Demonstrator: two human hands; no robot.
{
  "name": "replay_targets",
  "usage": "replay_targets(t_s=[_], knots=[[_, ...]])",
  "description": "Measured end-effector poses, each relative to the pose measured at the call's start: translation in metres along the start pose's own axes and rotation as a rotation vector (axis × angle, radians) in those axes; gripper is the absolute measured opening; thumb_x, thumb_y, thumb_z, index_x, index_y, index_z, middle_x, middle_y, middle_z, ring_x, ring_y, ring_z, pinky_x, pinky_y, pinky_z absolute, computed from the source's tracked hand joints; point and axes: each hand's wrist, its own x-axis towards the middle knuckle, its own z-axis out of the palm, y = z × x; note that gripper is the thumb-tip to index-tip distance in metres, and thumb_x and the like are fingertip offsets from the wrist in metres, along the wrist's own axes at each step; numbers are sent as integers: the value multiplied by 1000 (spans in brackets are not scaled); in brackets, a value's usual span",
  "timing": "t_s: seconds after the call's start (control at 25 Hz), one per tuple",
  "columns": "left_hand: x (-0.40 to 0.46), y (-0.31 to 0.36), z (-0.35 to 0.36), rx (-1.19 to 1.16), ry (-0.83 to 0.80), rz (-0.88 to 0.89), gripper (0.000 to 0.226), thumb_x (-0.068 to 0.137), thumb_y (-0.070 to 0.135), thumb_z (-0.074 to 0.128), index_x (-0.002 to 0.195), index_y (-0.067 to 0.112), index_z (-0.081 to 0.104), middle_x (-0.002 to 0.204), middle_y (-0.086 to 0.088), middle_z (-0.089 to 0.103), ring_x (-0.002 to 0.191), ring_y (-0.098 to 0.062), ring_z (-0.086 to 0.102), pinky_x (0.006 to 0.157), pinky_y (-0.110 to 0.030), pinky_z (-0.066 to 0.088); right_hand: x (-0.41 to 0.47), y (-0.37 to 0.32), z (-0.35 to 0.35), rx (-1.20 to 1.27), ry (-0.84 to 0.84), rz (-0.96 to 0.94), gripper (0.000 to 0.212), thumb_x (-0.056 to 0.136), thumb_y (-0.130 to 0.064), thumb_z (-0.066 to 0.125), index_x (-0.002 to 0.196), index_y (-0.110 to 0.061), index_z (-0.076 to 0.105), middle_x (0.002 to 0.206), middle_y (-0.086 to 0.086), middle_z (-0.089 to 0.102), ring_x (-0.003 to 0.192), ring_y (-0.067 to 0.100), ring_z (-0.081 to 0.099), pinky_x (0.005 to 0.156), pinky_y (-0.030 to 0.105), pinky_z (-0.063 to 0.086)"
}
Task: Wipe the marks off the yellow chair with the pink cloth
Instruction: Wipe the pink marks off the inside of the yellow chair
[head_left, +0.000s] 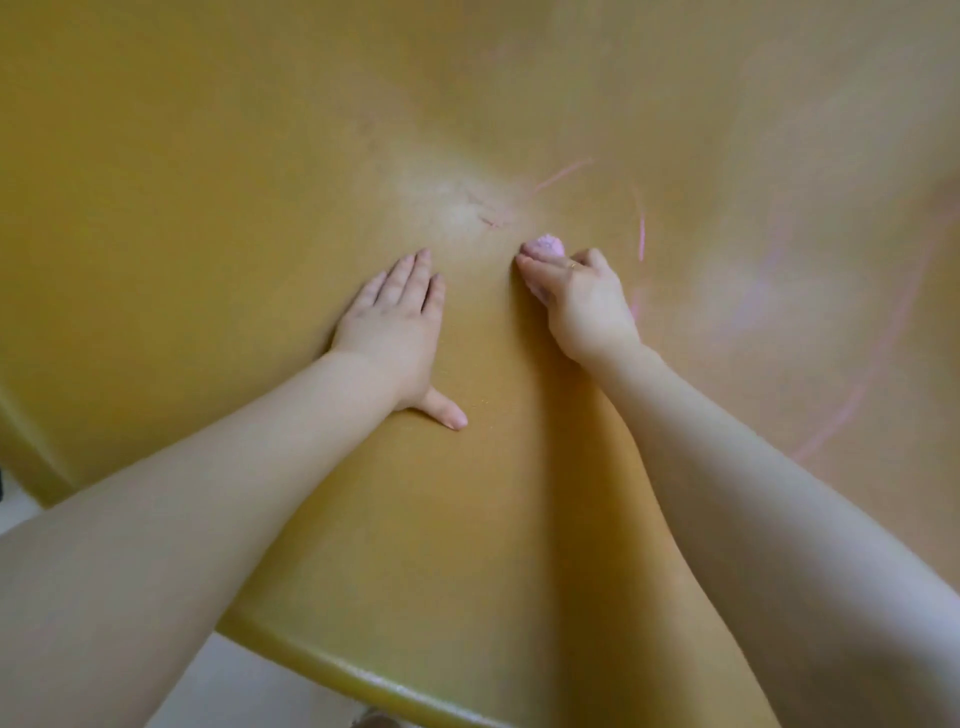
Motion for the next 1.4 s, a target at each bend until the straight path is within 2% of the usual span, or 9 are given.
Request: replay_targets(t_s=[0.12, 0.36, 0.48, 0.6, 0.72, 0.88, 1.12, 1.28, 1.4], knots=[[-2, -2, 0, -27, 28, 19, 140, 53, 79, 62, 148, 7, -11, 155, -12, -22, 145, -23, -16, 117, -34, -6, 11, -11, -4, 17, 28, 85, 27, 81, 6, 47, 96, -6, 65, 117, 5, 66, 79, 30, 50, 75, 35, 42], [2, 5, -7, -3, 12, 39, 139, 54, 77, 64, 148, 7, -10, 155, -14, -21, 145, -25, -14, 117, -35, -5, -97, -56, -14, 162, -3, -194, 31, 77, 3, 54, 101, -8, 71, 106, 6, 71, 79, 31, 63, 84, 29, 45], [4, 8, -6, 40, 11, 201, 125, 62, 74, 60, 150, 14, -7, 156, -7, -21, 145, -22, -14, 117, -34, -7, -80, -30, -19, -42, -39, -268, 33, 74, 1, 52, 99, -7, 71, 105, 8, 71, 70, 29, 62, 72, 29, 54], [6, 11, -5, -23, -39, 231, 122, 65, 69, 63, 150, 17, -8, 156, -5, -20, 145, -22, -13, 117, -34, -4, -49, 22, -35, -259, 53, -77, 34, 76, 4, 47, 101, -3, 70, 109, 12, 69, 72, 33, 60, 69, 30, 52], [7, 18, -4, -76, -32, 200, 124, 64, 66, 66, 150, 16, -9, 156, -5, -21, 145, -23, -14, 118, -35, -1, -41, 30, -36, -178, 50, 197, 37, 79, 10, 50, 108, -5, 67, 121, 6, 64, 89, 33, 53, 79, 30, 45], [3, 24, -3, -110, -21, 165, 124, 64, 66, 67, 150, 16, -8, 156, -6, -22, 145, -24, -15, 117, -35, -1, -79, -23, -29, -69, 89, -36, 36, 60, 9, 60, 88, -9, 74, 95, 4, 74, 66, 28, 62, 64, 21, 47], [2, 27, -4, -119, -17, 153, 125, 64, 68, 66, 150, 18, -9, 155, -7, -23, 145, -24, -15, 118, -35, -1, -96, -25, -28, -7, -55, -183, 35, 65, 9, 69, 97, -6, 72, 100, 9, 73, 70, 30, 62, 72, 34, 53], [6, 28, 0, -123, -13, 151, 125, 63, 68, 66, 150, 18, -8, 156, -6, -22, 145, -24, -14, 118, -35, -1, -35, 16, -28, -116, 5, 31, 32, 76, 6, 55, 100, -8, 70, 113, 9, 68, 79, 35, 56, 73, 37, 50], [7, 27, 1, -130, 3, 155, 126, 62, 69, 66, 150, 18, -8, 156, -6, -21, 145, -24, -13, 118, -35, -1, -12, 16, -28, -87, 20, 241, 27, 72, 2, 37, 71, -12, 61, 95, 5, 70, 72, 29, 48, 64, 26, 29]])
